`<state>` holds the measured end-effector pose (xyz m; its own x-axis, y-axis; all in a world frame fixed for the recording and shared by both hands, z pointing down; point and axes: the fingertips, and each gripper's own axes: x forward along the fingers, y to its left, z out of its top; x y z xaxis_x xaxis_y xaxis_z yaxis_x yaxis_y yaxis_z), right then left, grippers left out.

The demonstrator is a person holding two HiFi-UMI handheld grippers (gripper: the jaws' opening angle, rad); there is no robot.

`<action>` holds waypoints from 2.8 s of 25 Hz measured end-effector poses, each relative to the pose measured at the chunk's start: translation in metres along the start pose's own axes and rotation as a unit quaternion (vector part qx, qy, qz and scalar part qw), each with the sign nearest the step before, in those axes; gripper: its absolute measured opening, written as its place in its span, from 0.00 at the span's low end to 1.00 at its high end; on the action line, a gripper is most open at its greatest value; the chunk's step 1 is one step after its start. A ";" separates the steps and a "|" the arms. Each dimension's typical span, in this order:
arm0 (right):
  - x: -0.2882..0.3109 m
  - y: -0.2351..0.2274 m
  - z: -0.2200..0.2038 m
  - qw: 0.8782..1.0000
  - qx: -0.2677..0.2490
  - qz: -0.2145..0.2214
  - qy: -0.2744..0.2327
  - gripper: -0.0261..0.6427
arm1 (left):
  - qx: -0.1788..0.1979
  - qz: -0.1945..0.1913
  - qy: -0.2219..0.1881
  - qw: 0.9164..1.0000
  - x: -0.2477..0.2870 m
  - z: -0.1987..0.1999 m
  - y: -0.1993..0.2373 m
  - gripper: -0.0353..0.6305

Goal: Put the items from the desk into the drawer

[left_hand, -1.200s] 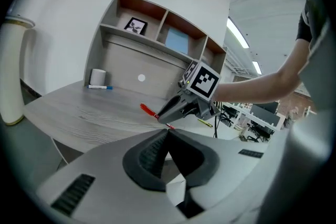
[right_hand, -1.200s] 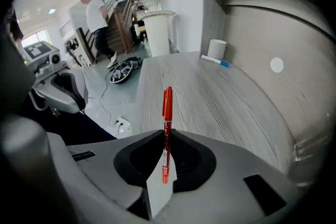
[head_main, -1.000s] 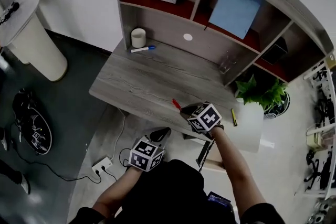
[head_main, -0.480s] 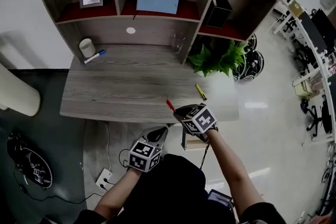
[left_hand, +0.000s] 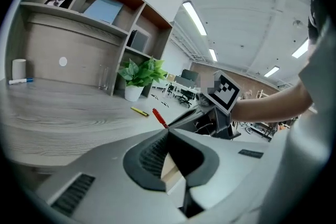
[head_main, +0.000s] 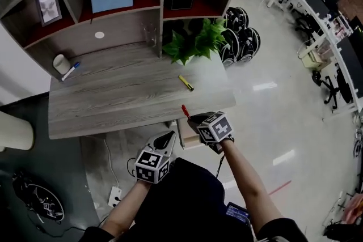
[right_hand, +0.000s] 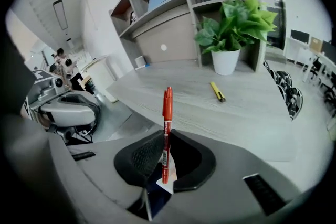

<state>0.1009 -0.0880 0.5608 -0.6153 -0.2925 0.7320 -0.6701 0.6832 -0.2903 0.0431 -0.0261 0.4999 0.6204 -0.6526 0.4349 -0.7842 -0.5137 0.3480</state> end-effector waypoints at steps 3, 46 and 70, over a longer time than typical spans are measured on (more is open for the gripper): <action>-0.008 -0.013 -0.020 0.999 0.033 -0.020 -0.017 0.12 | 0.004 -0.001 0.003 1.000 0.007 -0.006 -0.012 0.08; 0.123 -0.086 -0.140 0.973 0.209 -0.100 0.025 0.13 | -0.061 0.114 0.047 0.990 -0.024 -0.082 0.014 0.08; 0.042 -0.054 -0.111 0.967 0.224 -0.091 -0.082 0.19 | -0.041 0.069 0.007 0.997 0.001 -0.051 -0.005 0.08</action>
<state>0.1571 -0.0632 0.6756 -0.5033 -0.5071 0.6997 -0.8634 0.2621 -0.4311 0.0476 0.0040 0.5405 0.5079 -0.7057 0.4940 -0.8590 -0.3721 0.3516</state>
